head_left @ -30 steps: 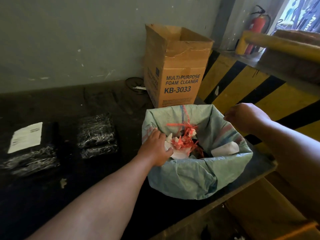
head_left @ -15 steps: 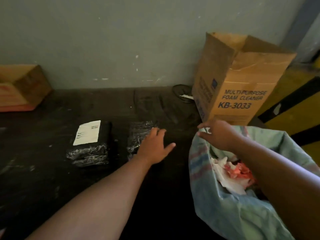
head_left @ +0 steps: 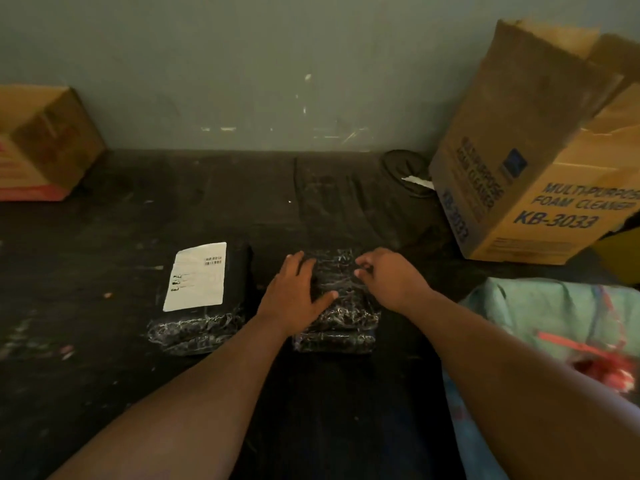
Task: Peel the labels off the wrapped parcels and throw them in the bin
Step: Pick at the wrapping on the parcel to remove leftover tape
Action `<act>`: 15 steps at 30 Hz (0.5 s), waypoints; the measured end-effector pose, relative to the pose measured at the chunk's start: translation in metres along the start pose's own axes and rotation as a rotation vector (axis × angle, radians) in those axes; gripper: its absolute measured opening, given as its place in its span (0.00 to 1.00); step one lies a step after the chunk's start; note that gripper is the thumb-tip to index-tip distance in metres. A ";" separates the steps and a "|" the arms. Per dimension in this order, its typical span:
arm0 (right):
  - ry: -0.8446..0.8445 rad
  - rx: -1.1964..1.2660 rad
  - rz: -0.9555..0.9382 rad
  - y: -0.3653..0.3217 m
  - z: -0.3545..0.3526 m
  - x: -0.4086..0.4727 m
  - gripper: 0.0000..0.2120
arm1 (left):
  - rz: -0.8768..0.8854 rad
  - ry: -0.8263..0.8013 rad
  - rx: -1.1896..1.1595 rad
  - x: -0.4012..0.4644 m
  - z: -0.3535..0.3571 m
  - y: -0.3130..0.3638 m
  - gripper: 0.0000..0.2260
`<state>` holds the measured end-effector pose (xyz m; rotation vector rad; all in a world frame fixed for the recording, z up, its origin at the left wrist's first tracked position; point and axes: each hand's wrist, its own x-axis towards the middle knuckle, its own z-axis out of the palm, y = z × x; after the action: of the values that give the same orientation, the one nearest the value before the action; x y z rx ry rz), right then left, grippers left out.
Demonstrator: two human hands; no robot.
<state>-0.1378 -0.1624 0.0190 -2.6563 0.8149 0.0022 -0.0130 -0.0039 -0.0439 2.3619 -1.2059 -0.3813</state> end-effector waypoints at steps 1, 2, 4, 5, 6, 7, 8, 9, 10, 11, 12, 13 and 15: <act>0.005 -0.024 -0.005 -0.002 0.005 0.008 0.14 | 0.030 -0.022 0.015 0.008 0.003 0.000 0.40; 0.014 -0.051 -0.020 -0.004 0.009 0.016 0.14 | 0.056 -0.040 0.026 0.016 0.007 0.000 0.40; 0.036 -0.081 -0.049 -0.006 0.015 0.031 0.12 | 0.094 -0.050 0.041 0.031 0.011 0.002 0.37; 0.042 -0.085 -0.059 -0.006 0.018 0.038 0.11 | 0.099 -0.041 0.044 0.038 0.014 0.002 0.35; 0.041 -0.083 -0.064 -0.006 0.020 0.045 0.11 | 0.095 -0.030 0.040 0.043 0.017 0.001 0.34; 0.038 -0.080 -0.064 -0.004 0.022 0.051 0.11 | 0.082 -0.028 0.028 0.048 0.020 -0.001 0.33; 0.031 -0.078 -0.065 -0.003 0.025 0.058 0.12 | 0.063 -0.037 0.012 0.052 0.024 -0.004 0.34; 0.026 -0.077 -0.069 -0.001 0.028 0.063 0.12 | 0.043 -0.052 -0.004 0.054 0.029 -0.008 0.35; 0.027 -0.078 -0.075 0.000 0.031 0.068 0.12 | 0.030 -0.066 -0.019 0.055 0.033 -0.012 0.36; 0.026 -0.085 -0.082 0.003 0.034 0.072 0.11 | 0.028 -0.078 -0.030 0.056 0.036 -0.015 0.37; 0.022 -0.100 -0.092 0.005 0.035 0.075 0.11 | 0.033 -0.087 -0.030 0.057 0.038 -0.016 0.37; 0.012 -0.122 -0.103 0.007 0.036 0.077 0.11 | 0.042 -0.092 -0.024 0.057 0.039 -0.016 0.38; -0.008 -0.167 -0.137 0.010 0.036 0.079 0.12 | 0.052 -0.099 -0.011 0.058 0.039 -0.015 0.38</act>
<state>-0.0739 -0.2006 -0.0266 -2.8626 0.6552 0.0477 0.0142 -0.0541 -0.0871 2.3214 -1.3041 -0.4917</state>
